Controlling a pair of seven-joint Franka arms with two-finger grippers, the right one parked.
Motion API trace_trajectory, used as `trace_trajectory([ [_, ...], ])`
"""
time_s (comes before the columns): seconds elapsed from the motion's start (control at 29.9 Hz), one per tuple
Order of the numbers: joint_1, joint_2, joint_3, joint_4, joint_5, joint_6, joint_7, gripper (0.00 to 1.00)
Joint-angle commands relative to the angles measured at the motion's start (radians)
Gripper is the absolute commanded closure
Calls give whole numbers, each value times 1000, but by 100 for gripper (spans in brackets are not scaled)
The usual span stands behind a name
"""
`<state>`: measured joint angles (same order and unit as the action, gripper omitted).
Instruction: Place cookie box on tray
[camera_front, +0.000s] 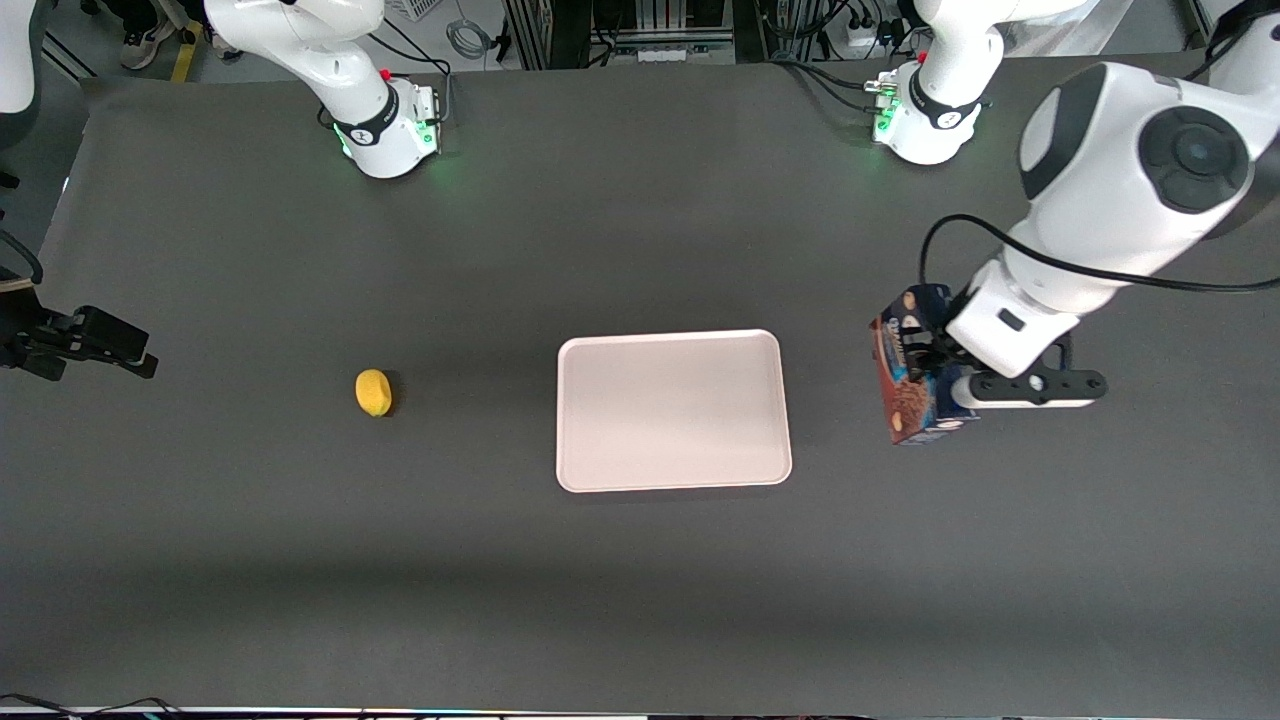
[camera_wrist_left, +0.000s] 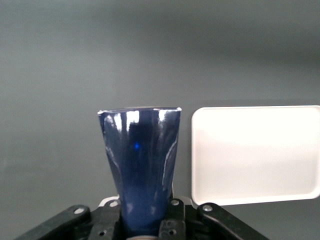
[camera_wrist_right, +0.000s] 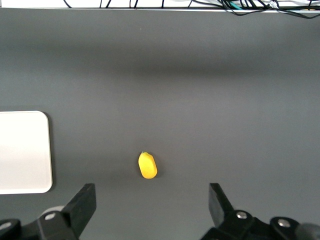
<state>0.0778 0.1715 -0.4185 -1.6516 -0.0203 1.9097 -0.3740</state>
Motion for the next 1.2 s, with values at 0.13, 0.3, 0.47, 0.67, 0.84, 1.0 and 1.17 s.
trace_trajectory([
  [0.13,-92,74,-26,62,0,9,-157,98],
  [0.3,-160,144,-25,82,40,28,-196,98],
  [0.47,-208,204,-26,84,140,90,-311,98],
  [0.67,-262,276,-26,84,204,161,-417,98],
  [0.84,-277,327,-26,81,252,192,-447,98],
  [1.0,-290,367,-20,76,263,229,-451,98],
  [1.17,-296,411,-13,73,289,273,-456,98],
])
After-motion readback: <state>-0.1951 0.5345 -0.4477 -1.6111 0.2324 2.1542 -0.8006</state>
